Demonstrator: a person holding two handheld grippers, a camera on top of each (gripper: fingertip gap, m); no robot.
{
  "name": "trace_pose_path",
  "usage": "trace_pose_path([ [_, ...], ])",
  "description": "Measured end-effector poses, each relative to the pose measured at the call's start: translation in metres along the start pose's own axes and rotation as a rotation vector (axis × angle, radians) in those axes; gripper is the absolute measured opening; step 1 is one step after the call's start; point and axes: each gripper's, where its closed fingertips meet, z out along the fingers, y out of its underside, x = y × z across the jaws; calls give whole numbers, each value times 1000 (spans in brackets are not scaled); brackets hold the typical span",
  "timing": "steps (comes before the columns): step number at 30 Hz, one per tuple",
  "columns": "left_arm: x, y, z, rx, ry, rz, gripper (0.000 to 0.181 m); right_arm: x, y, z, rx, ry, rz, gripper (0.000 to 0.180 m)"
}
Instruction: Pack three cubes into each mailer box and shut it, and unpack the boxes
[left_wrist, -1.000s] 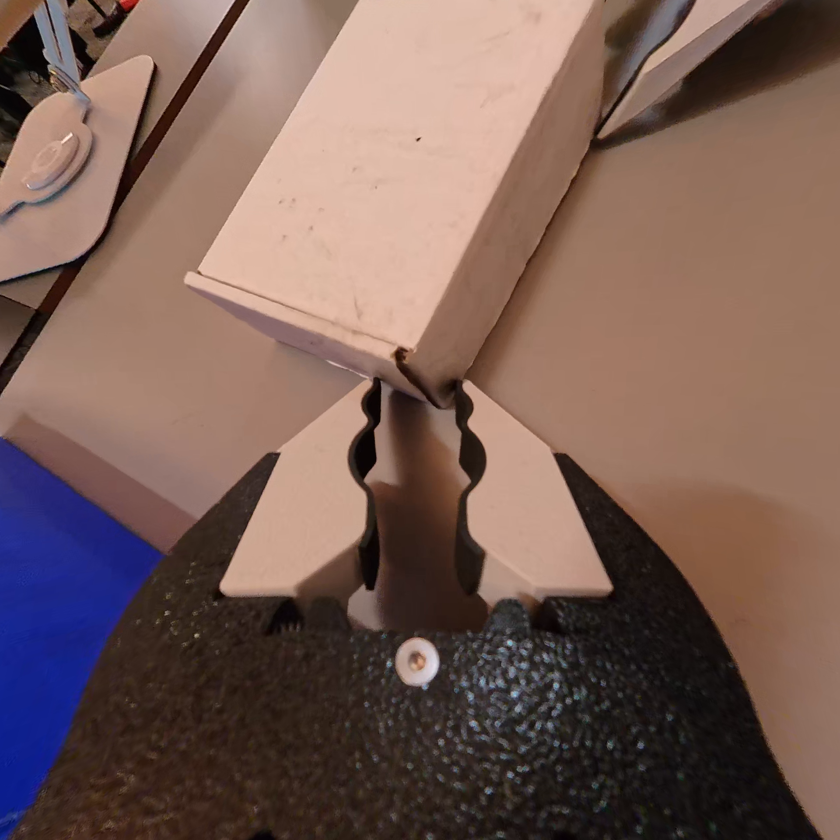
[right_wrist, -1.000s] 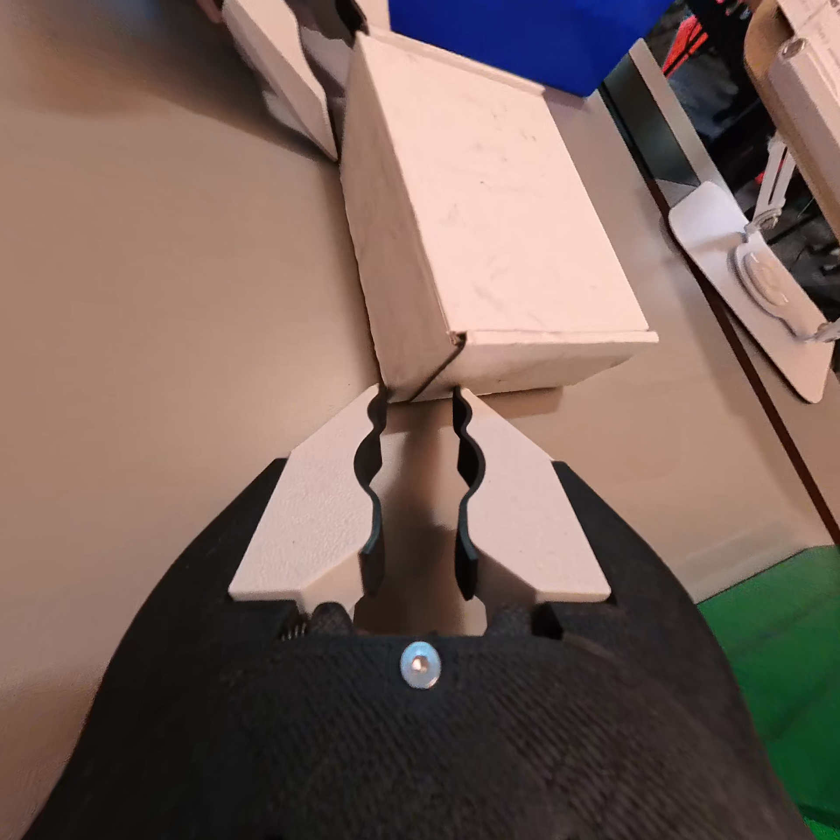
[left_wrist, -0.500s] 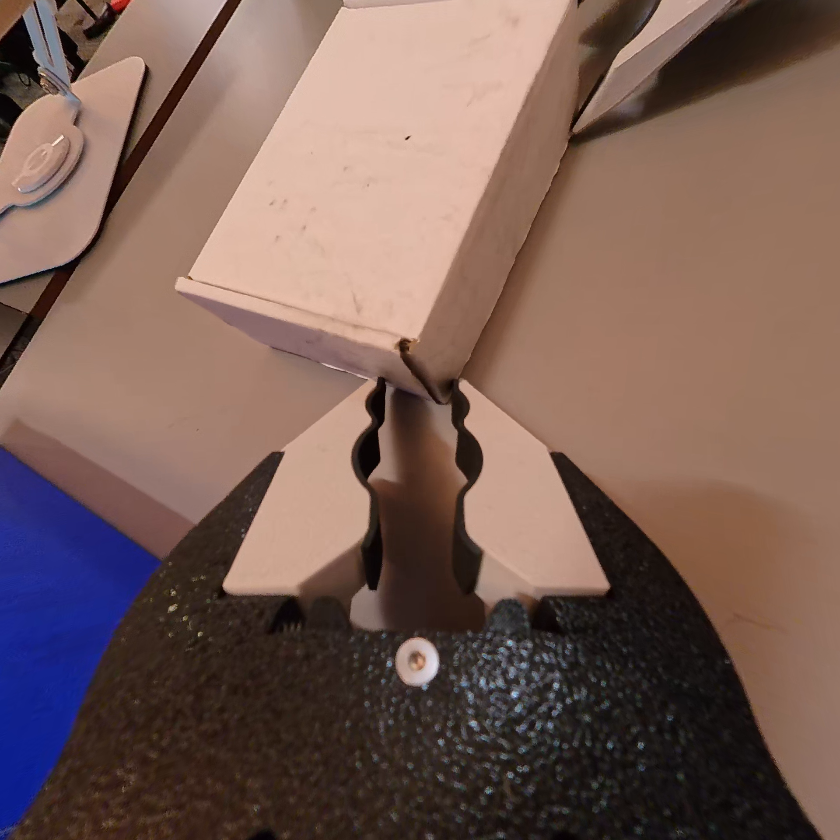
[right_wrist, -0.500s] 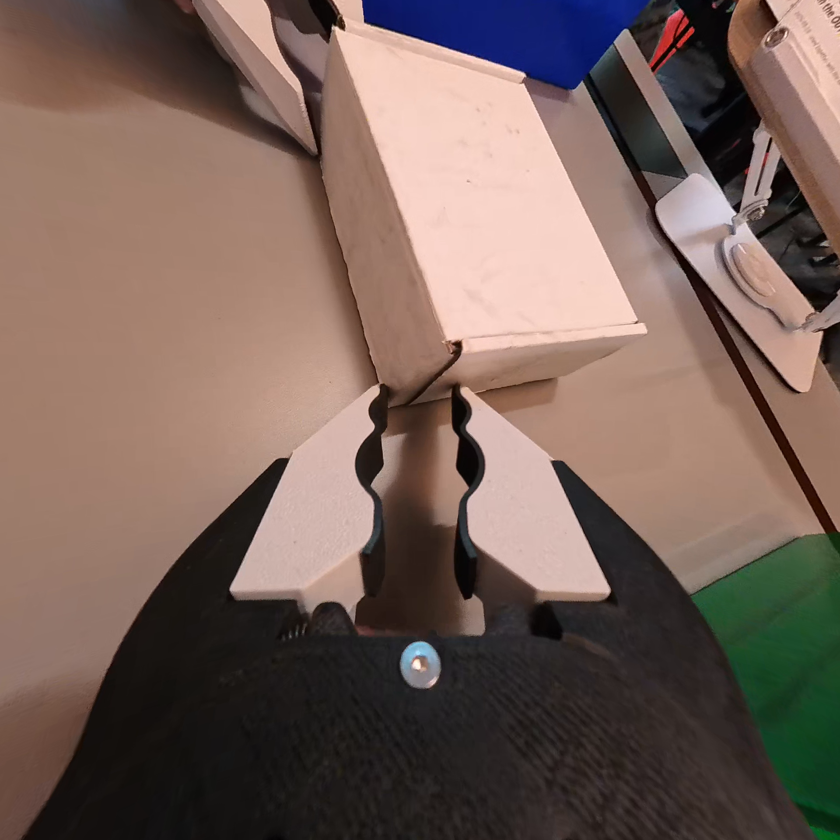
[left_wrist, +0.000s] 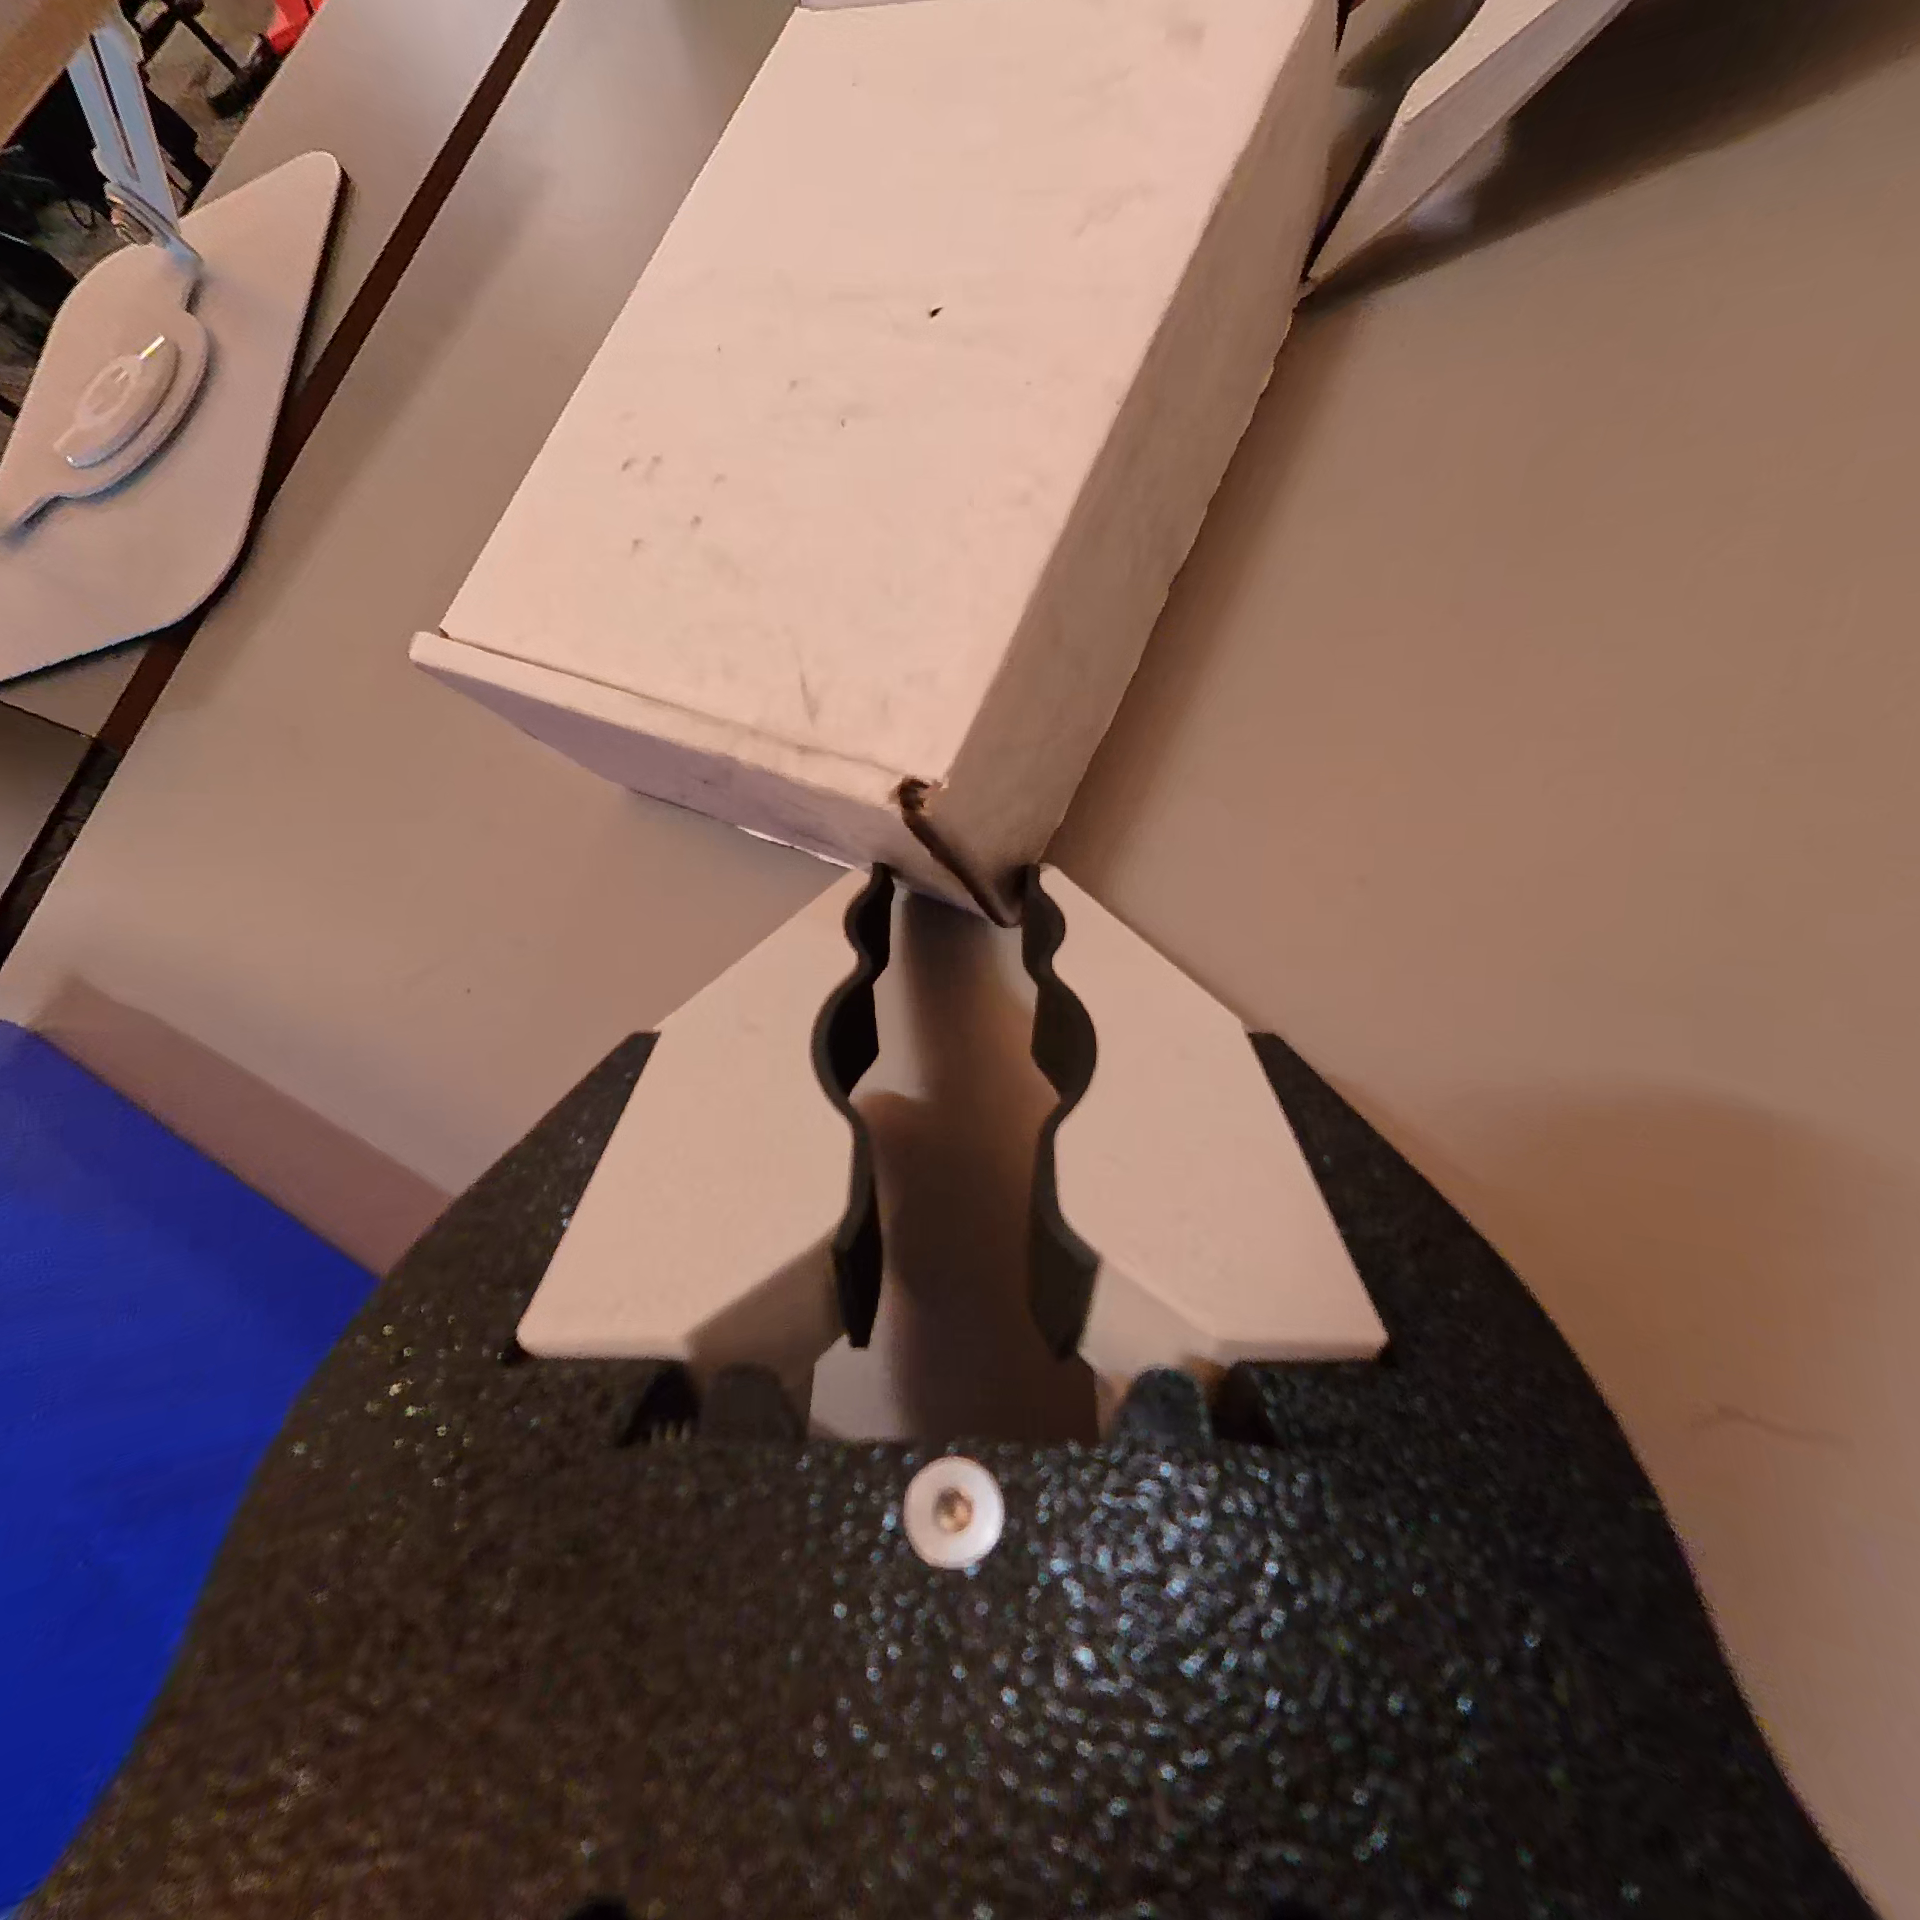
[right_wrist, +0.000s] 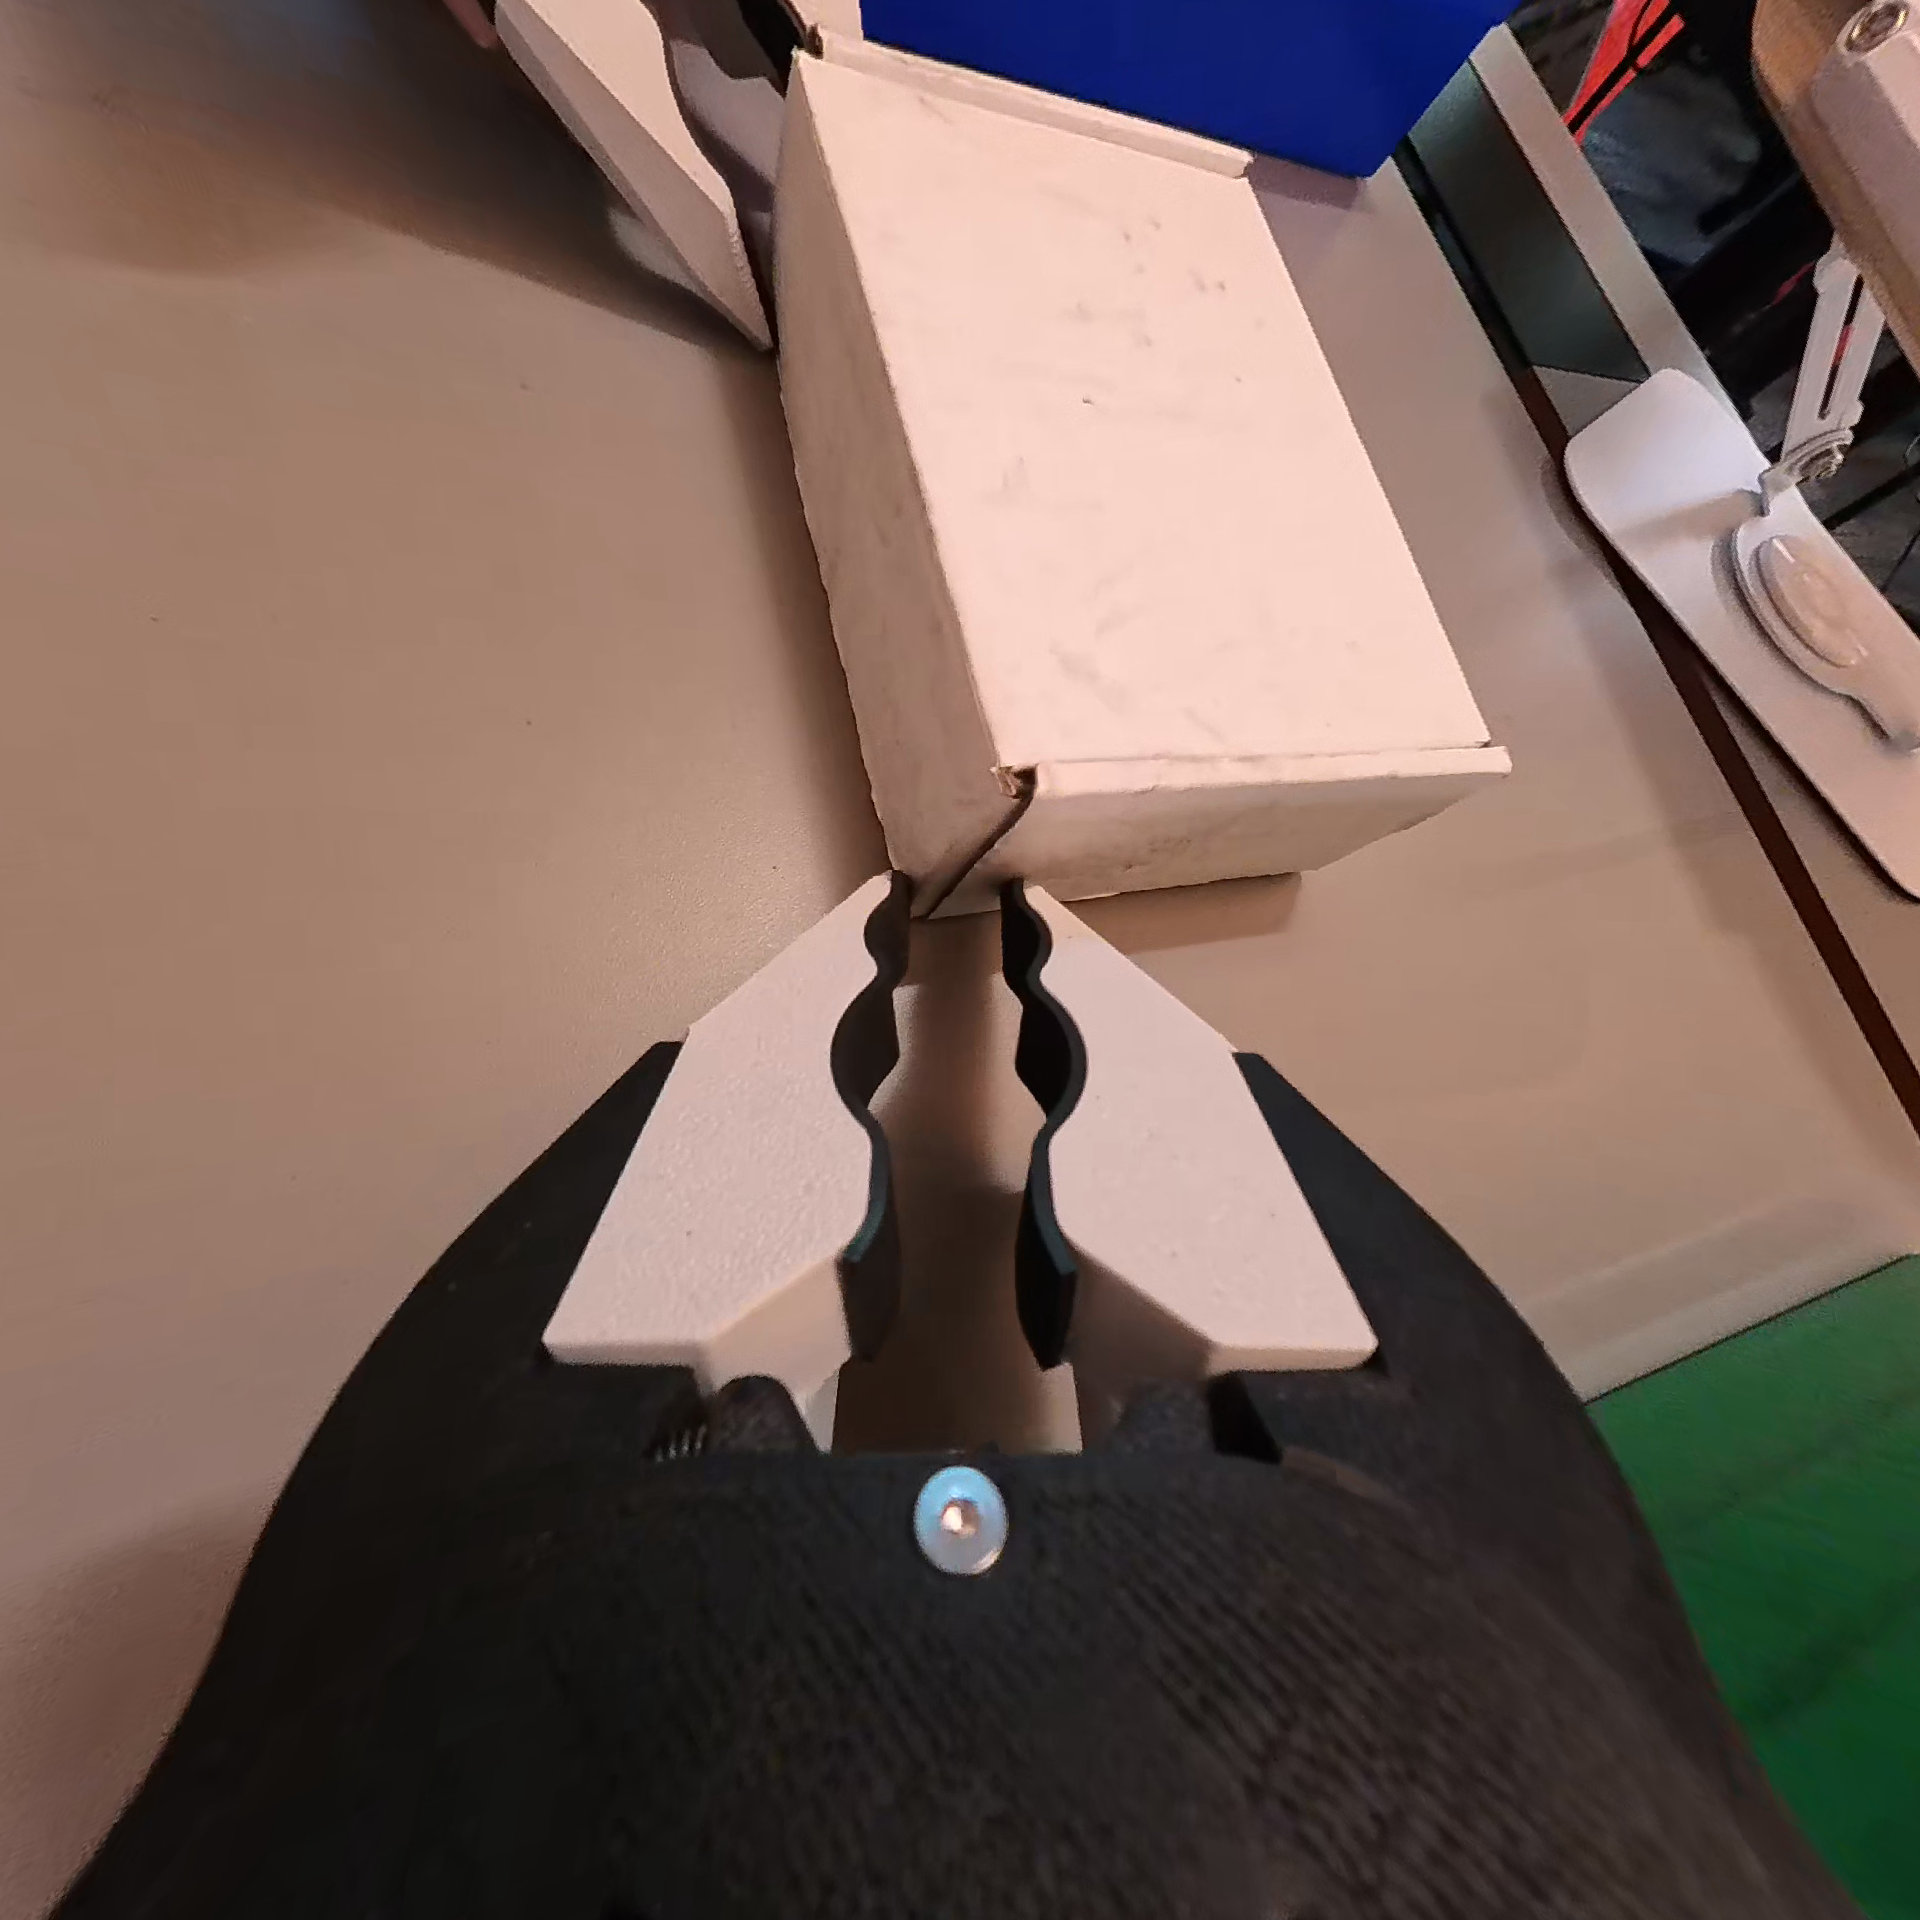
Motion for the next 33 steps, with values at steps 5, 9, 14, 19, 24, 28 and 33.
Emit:
trace_pose_path([
  [5,-1,0,0,-1,-16,0,23,-1,0,0,4,10,-19,17],
  [9,-3,-2,-2,11,-47,7,31,2,-2,-1,11,75,-62,21],
  [14,-1,-6,-18,66,-113,-49,52,1,-33,-22,128,197,-139,67],
  [19,10,-7,-39,94,-180,-101,60,15,-67,-27,42,206,-75,112],
  [24,30,-13,-49,118,-143,-127,73,35,-77,5,-285,0,-123,125],
  [28,22,-10,-52,140,-177,-203,98,39,-83,36,-436,-221,-70,125],
  [33,23,-14,-58,200,-133,-249,103,28,-71,55,-568,-356,-65,120],
])
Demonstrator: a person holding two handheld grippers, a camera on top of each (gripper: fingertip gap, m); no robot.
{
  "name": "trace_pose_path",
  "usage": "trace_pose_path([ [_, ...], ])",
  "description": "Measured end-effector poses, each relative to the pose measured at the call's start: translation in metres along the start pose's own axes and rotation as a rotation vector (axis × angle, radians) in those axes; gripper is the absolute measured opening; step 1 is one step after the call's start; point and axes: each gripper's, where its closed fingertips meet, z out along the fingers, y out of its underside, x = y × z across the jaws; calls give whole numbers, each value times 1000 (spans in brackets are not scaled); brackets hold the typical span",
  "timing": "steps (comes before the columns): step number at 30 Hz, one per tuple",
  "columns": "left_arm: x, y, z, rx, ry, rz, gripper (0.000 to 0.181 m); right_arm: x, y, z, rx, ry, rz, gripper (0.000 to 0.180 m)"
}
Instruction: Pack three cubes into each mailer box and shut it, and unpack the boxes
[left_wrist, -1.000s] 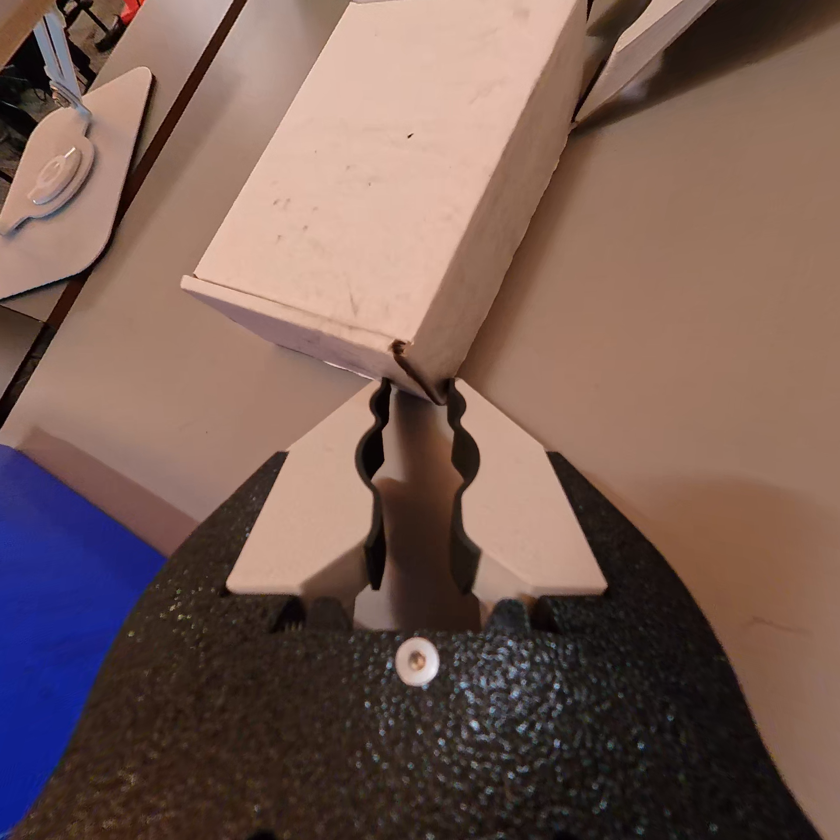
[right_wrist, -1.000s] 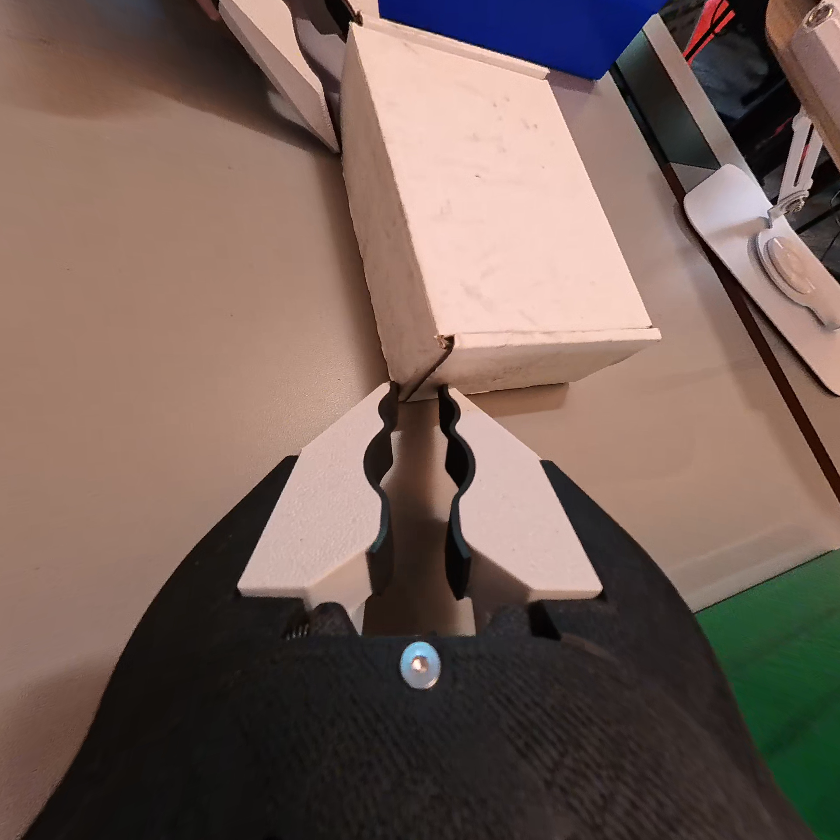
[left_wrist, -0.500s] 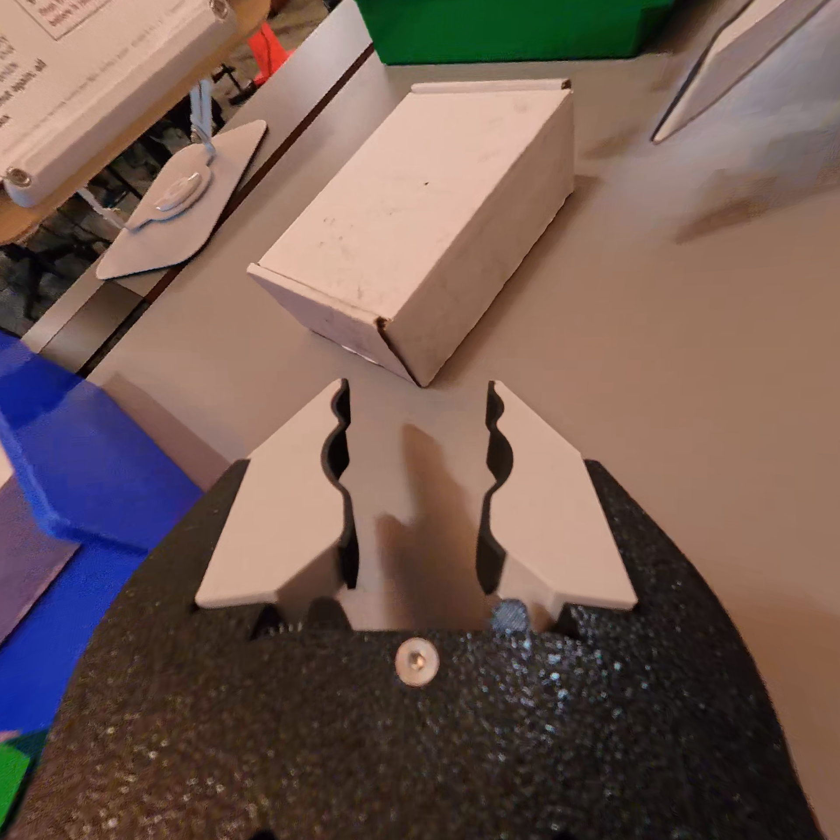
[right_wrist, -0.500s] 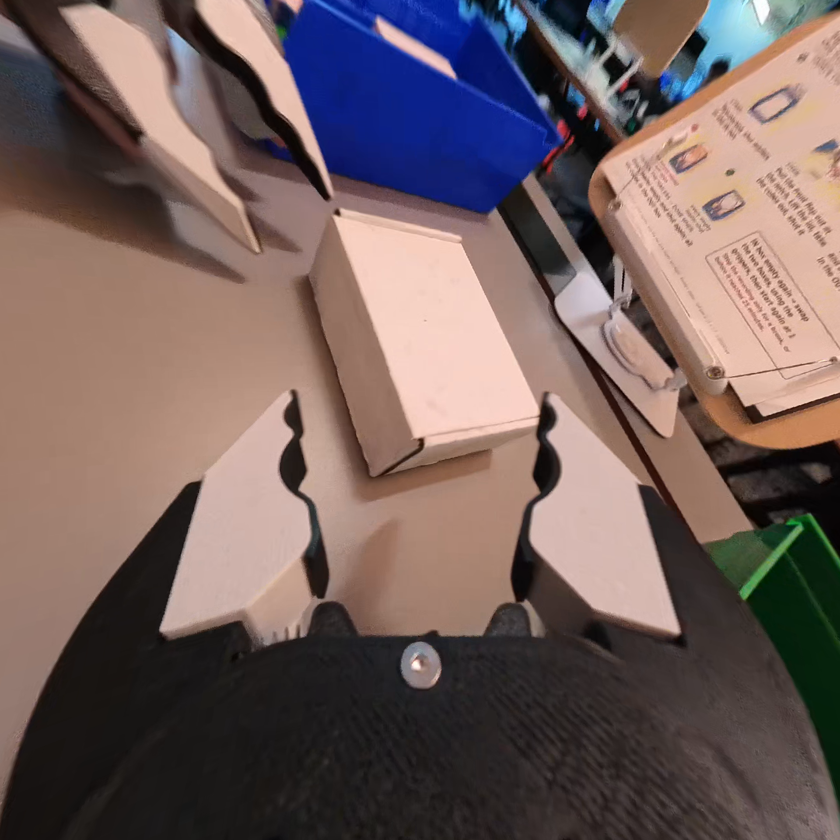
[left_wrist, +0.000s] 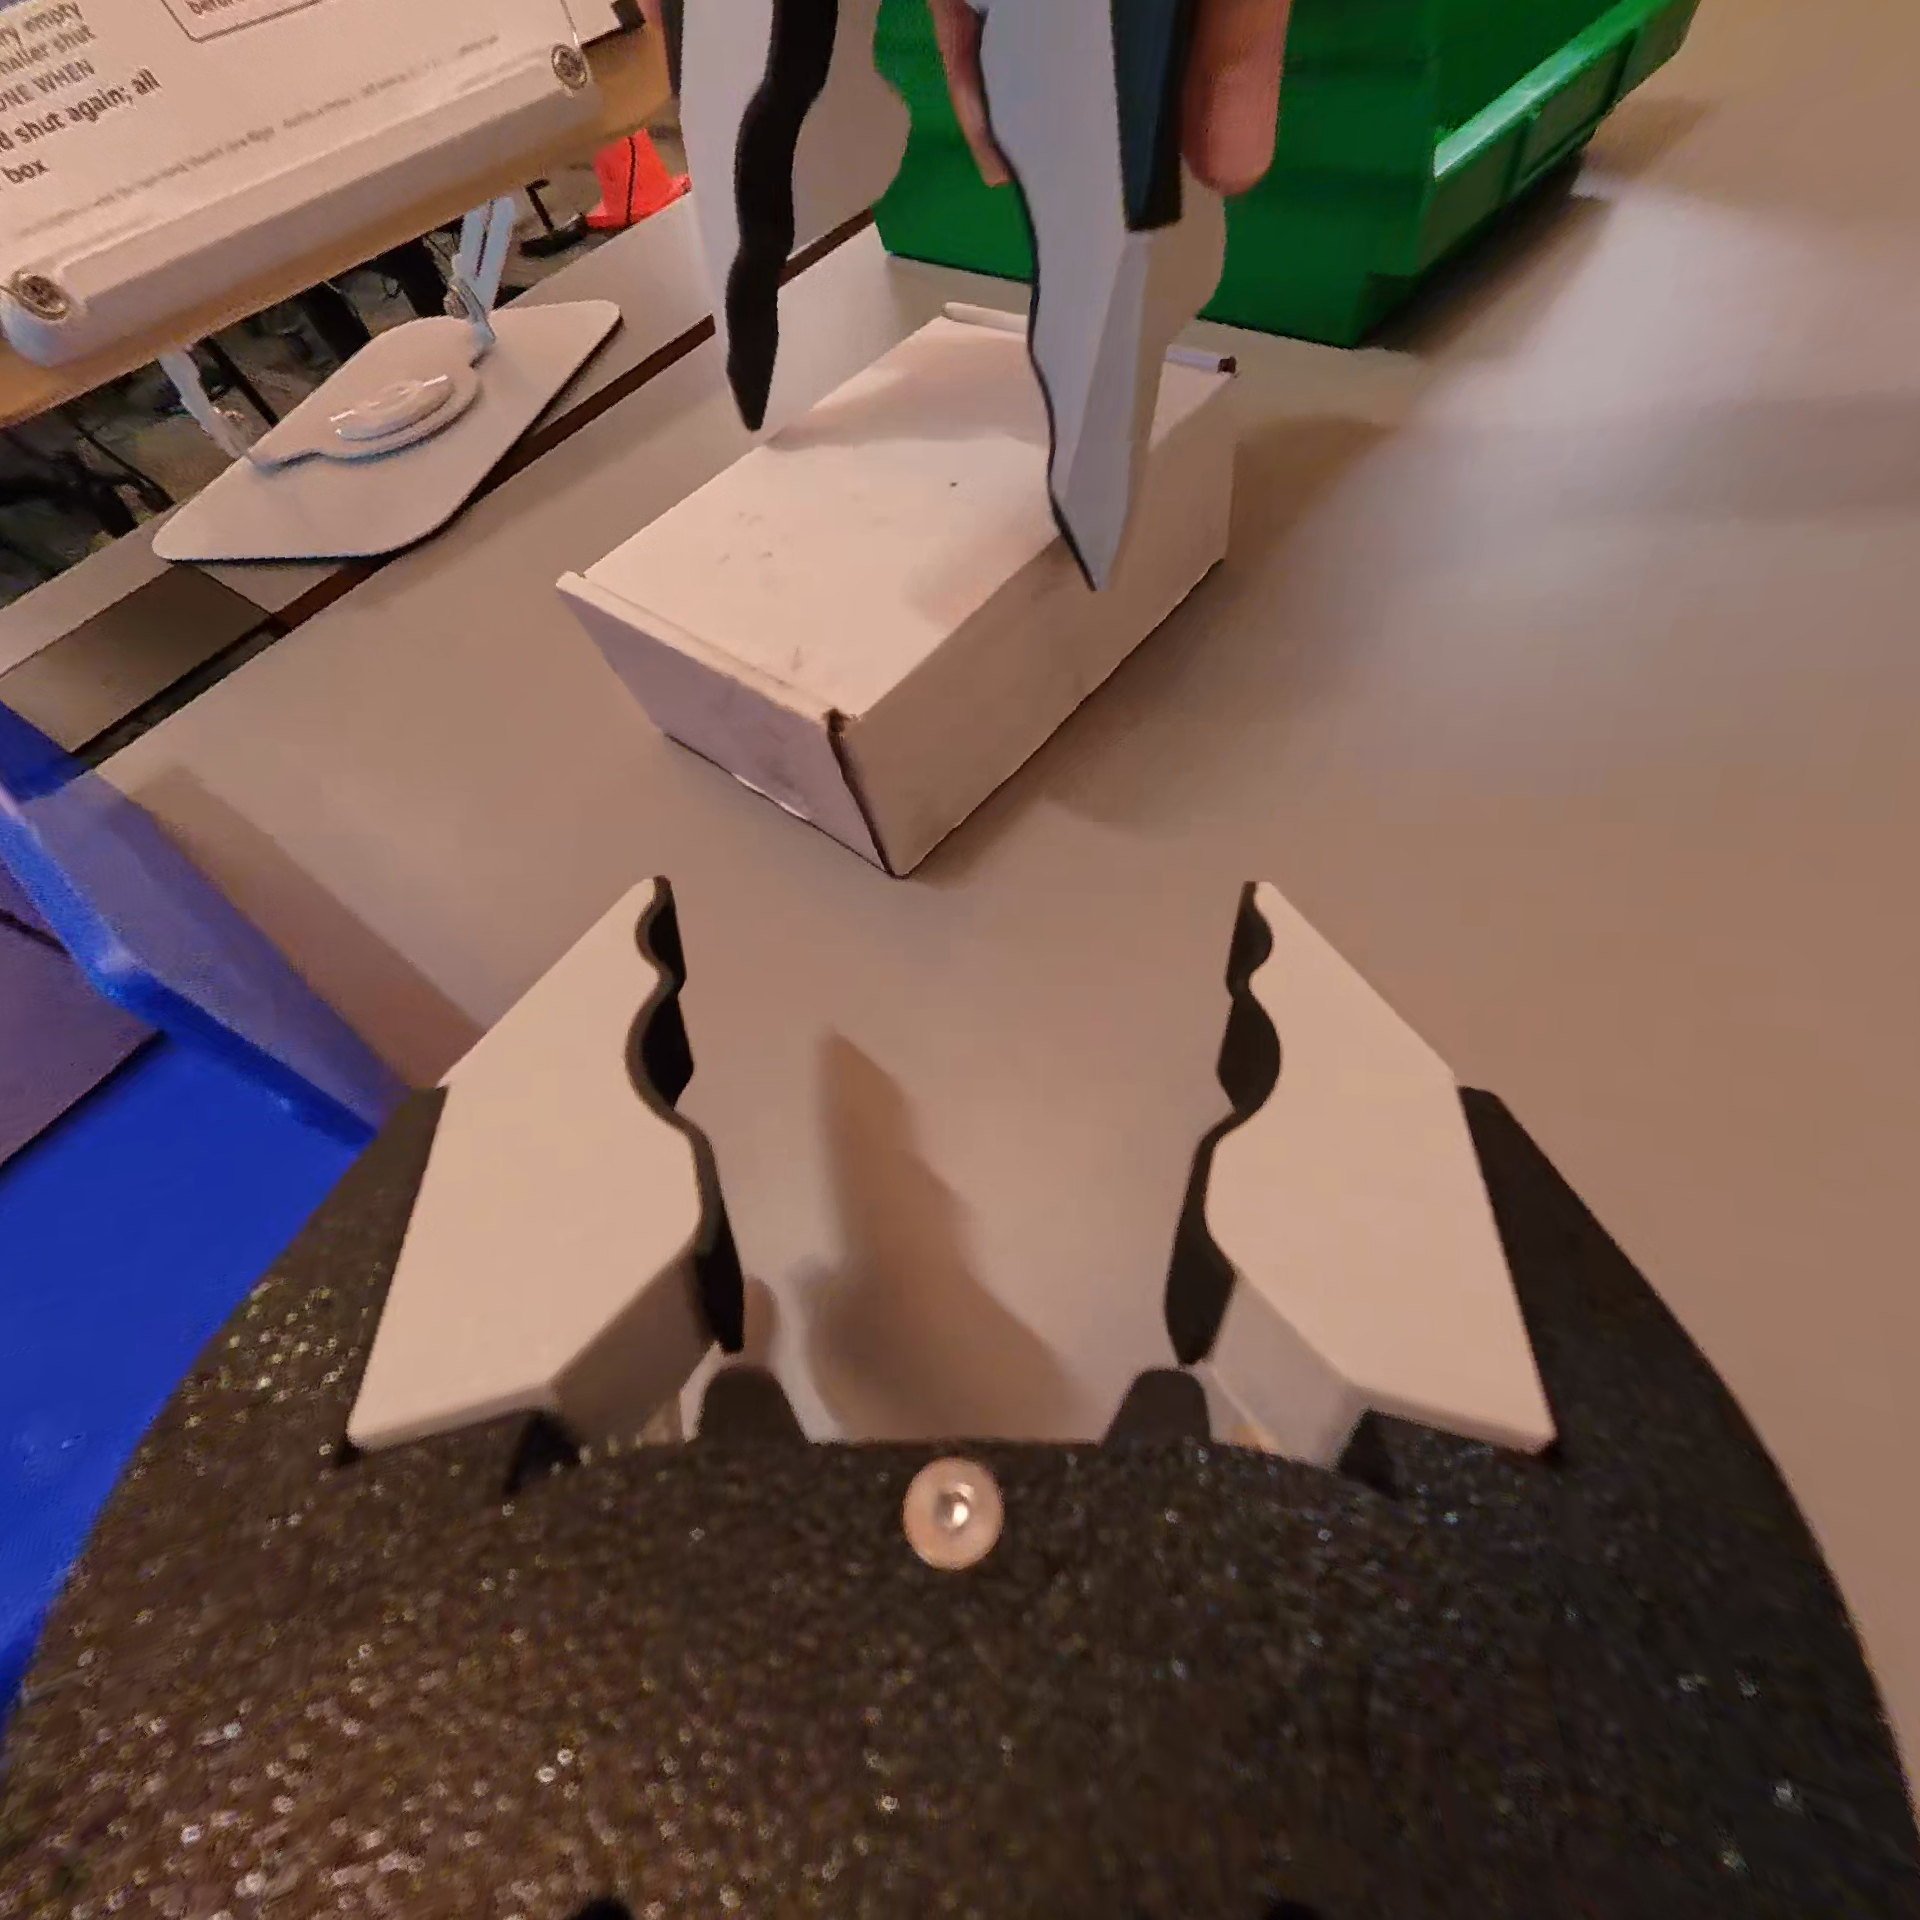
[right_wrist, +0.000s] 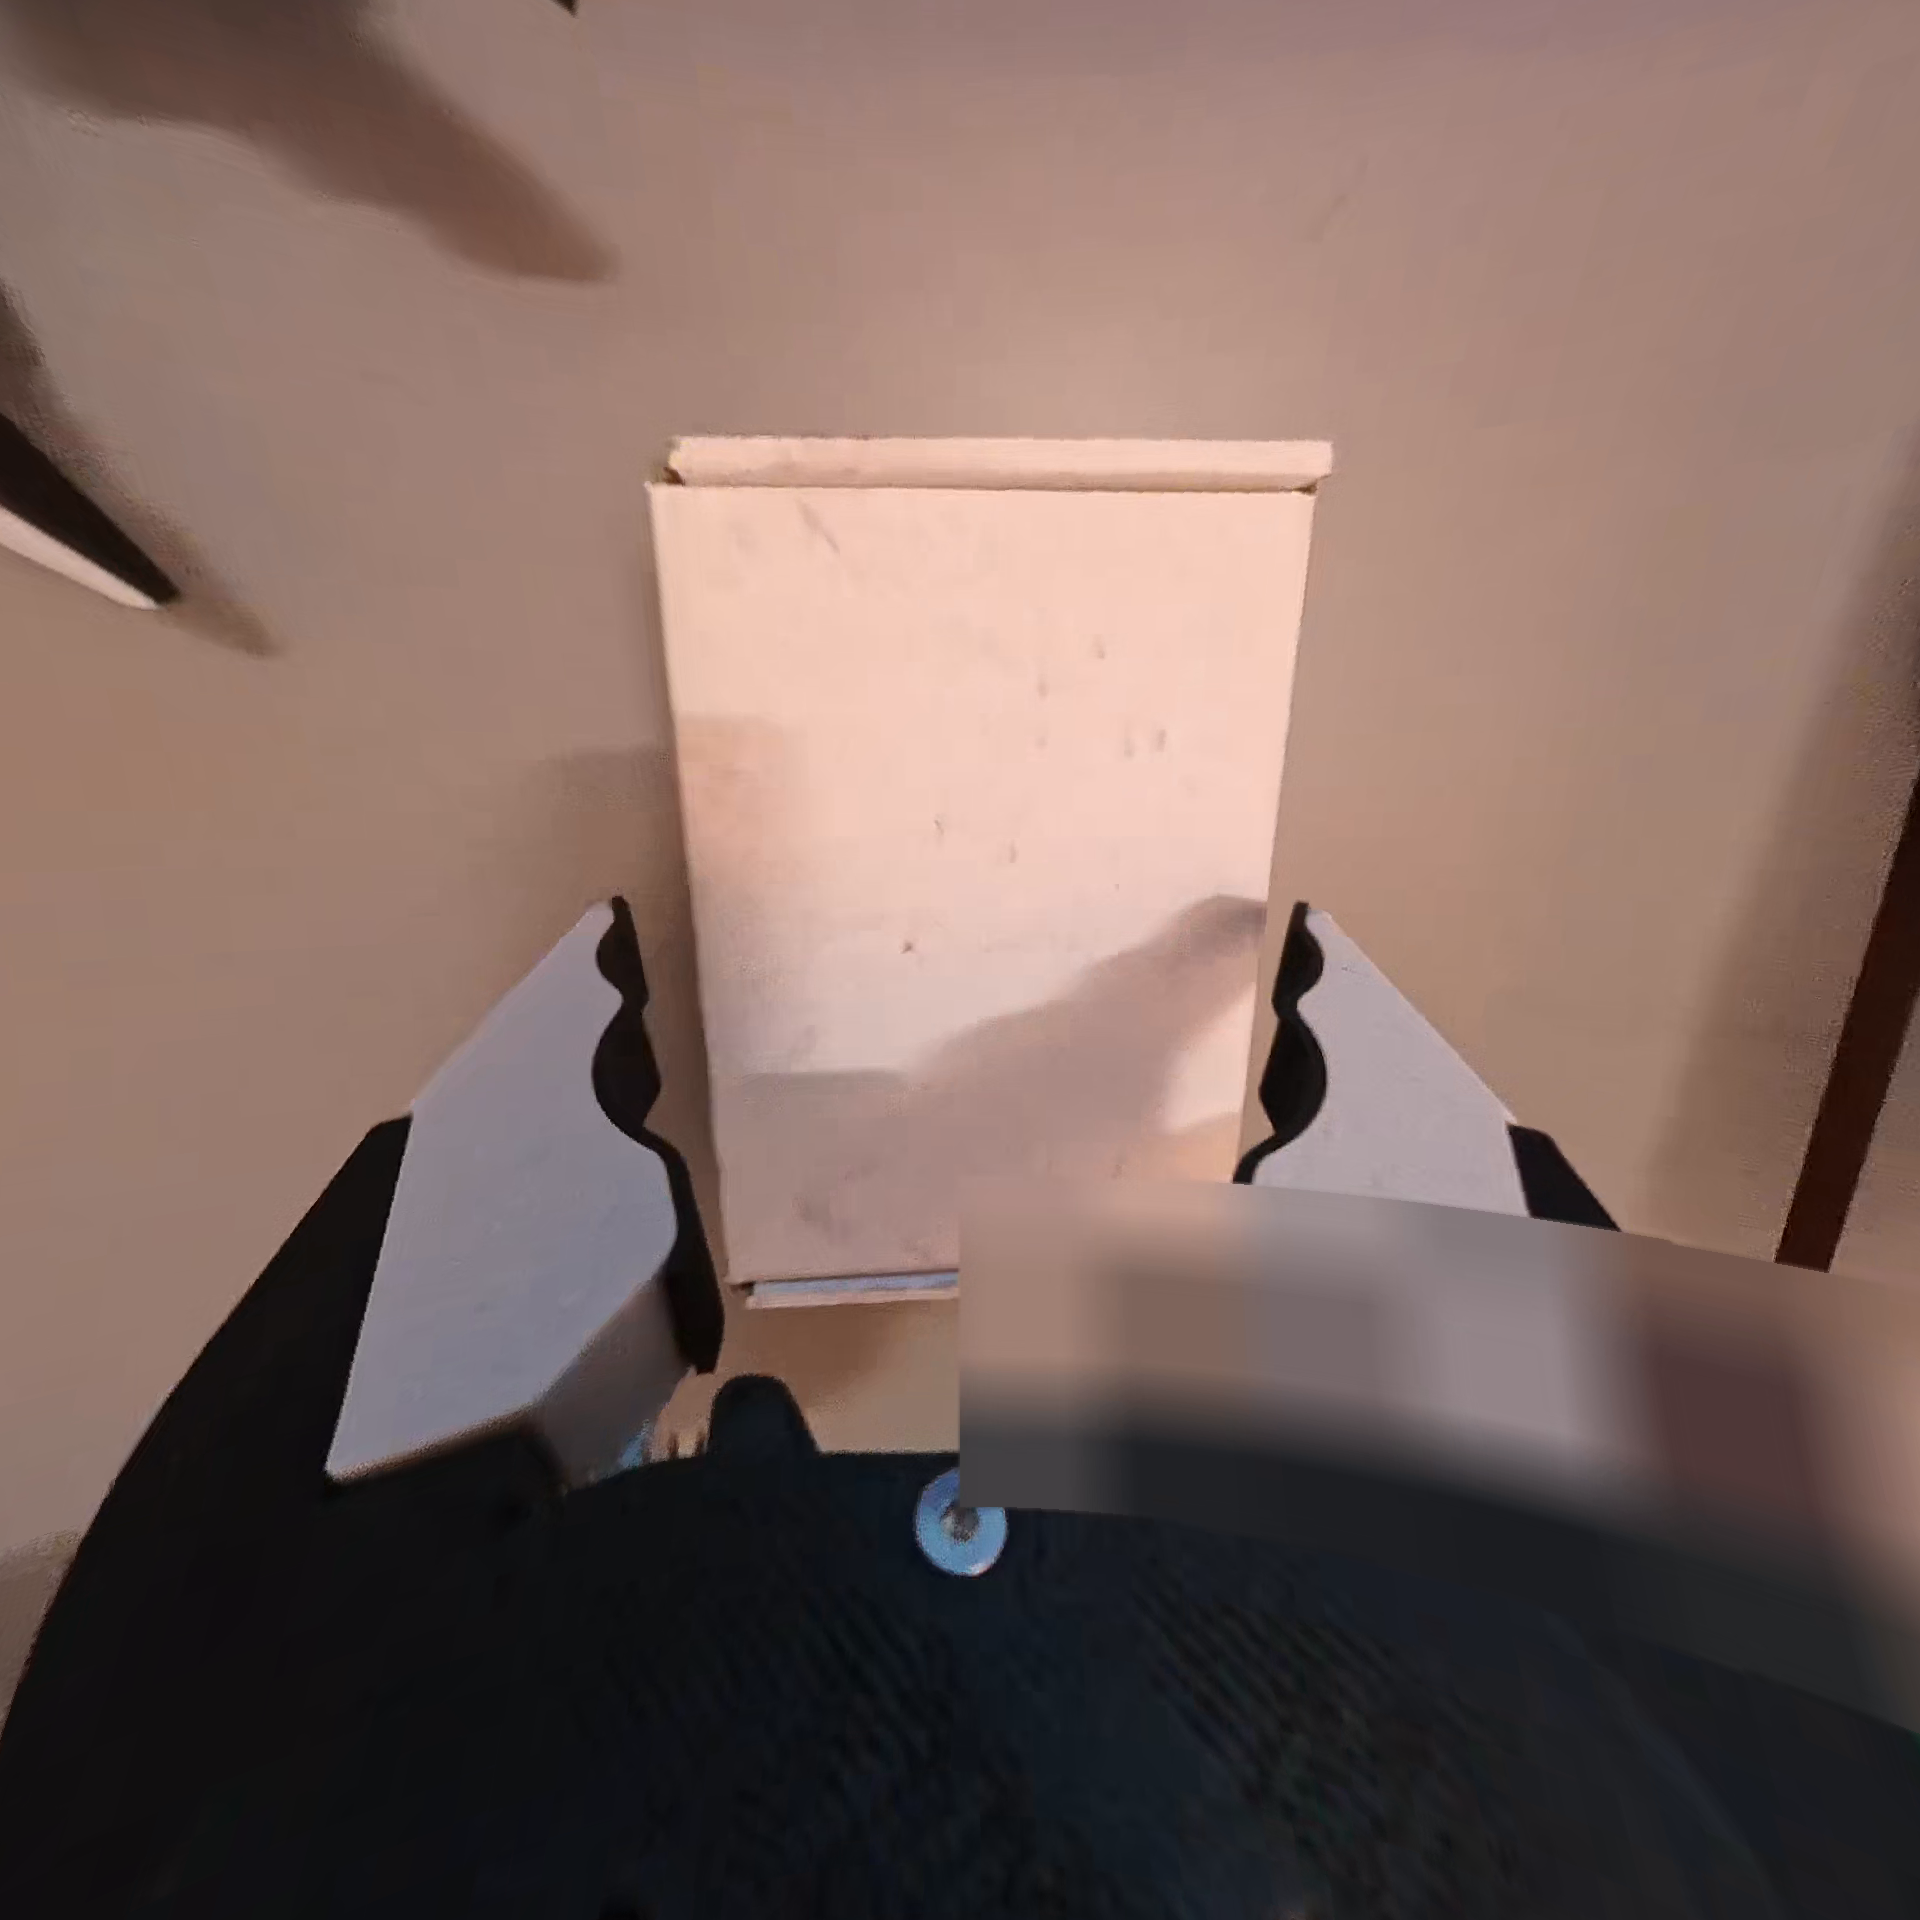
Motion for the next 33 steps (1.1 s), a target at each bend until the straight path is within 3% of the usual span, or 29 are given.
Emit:
trace_pose_path([
  [7,0,2,3,-21,18,-13,108,5,17,27,-160,16,-67,128],
  [11,-1,2,3,-16,3,-8,107,2,21,17,-198,24,-174,128],
  [14,-2,2,3,-15,-5,-4,105,15,19,-21,-182,97,-239,128],
  [18,-2,1,2,-6,-13,5,102,46,29,-108,-137,218,-249,128],
  [22,-3,2,2,-13,-14,-5,101,90,96,-182,-251,326,-228,128],
  [25,-3,2,3,-18,-16,-7,101,116,169,-203,-362,346,-138,128],
  [29,-4,2,2,-15,-22,-6,99,134,253,-189,-445,333,-13,128],
  [33,-3,4,4,-34,-21,4,99,135,286,-146,-412,274,26,128],
])
